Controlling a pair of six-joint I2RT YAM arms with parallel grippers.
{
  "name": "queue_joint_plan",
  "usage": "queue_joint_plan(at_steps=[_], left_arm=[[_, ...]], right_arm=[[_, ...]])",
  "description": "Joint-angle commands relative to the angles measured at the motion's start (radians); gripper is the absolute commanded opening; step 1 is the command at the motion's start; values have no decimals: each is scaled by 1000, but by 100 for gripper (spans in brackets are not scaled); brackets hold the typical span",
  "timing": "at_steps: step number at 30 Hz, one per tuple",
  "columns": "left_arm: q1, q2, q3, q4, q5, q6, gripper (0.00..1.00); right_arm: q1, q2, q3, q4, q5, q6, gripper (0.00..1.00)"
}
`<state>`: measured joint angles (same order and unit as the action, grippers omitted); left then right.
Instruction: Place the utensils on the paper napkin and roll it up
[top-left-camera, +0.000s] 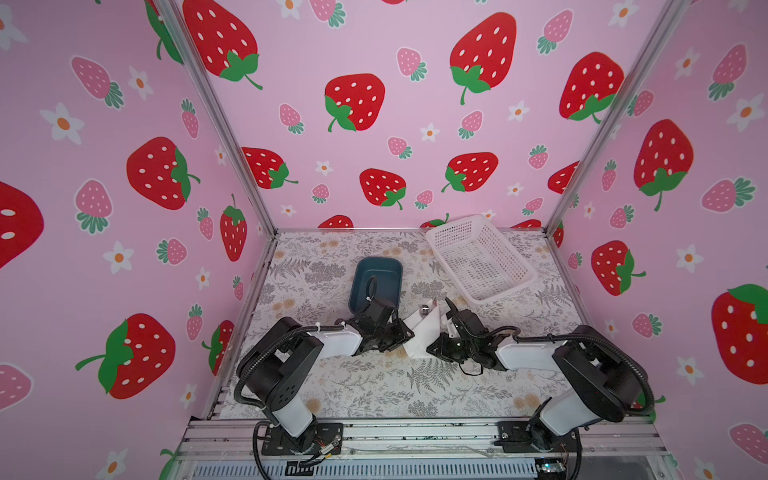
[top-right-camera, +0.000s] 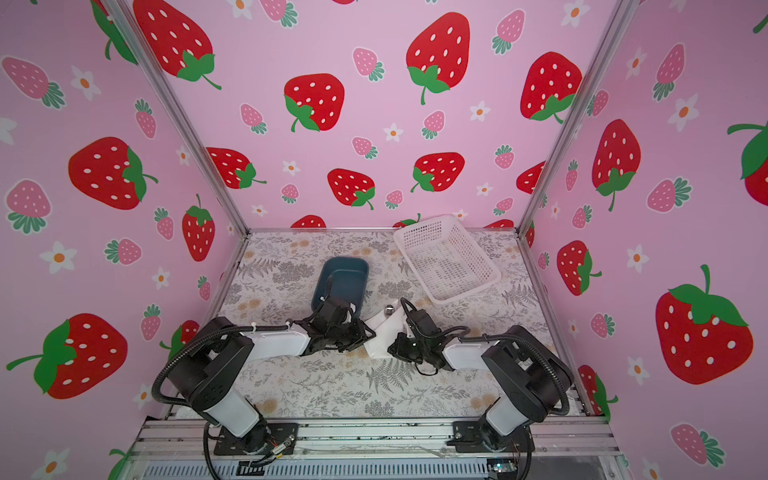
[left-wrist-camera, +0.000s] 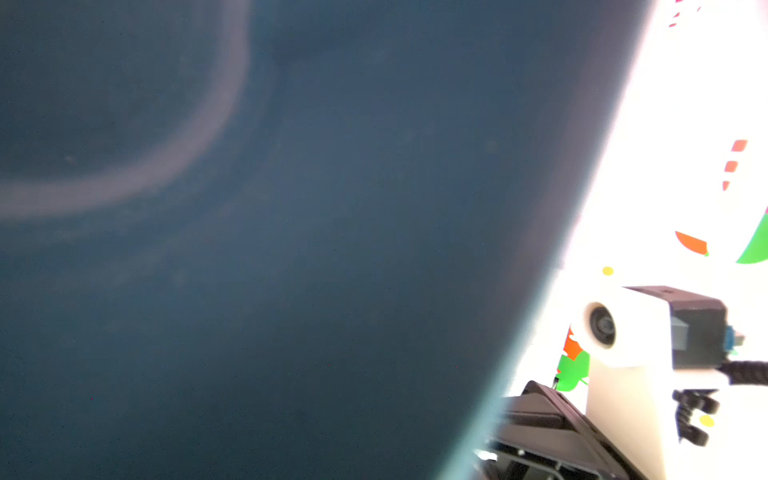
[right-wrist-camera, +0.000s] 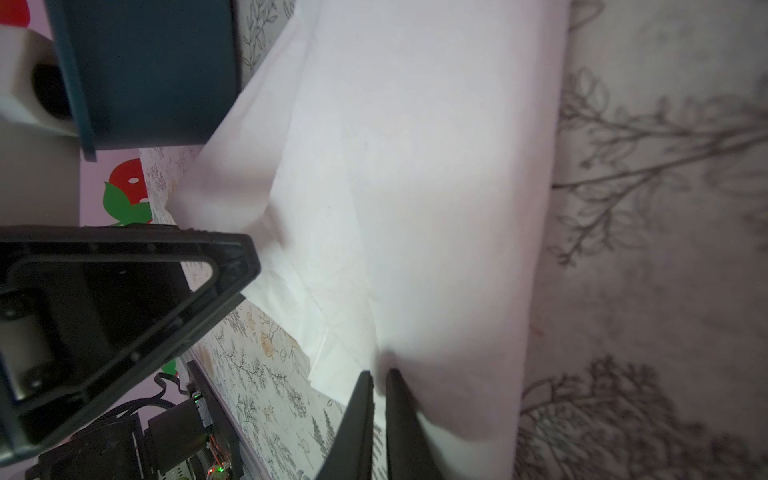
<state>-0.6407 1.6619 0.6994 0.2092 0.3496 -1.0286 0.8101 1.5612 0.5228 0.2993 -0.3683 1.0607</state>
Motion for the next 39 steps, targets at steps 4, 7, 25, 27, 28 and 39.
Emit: queue_joint_plan(at_steps=[4,7,25,27,28,39], left_arm=[[-5,-12,75,-114,-54,85,30],[-6,-10,109,-163,-73,128,21],[-49,1,235,-264,3,229,0],[-51,1,244,-265,18,224,0],[-52,4,248,-267,27,223,0],[-62,96,358,-314,135,136,0]], right_arm=[[7,7,1,-30,18,1,12],[8,7,0,-30,19,1,12],[7,4,1,-33,28,2,12],[7,5,1,-33,29,2,12],[7,5,1,-34,29,2,12],[6,5,-1,-37,30,0,12]])
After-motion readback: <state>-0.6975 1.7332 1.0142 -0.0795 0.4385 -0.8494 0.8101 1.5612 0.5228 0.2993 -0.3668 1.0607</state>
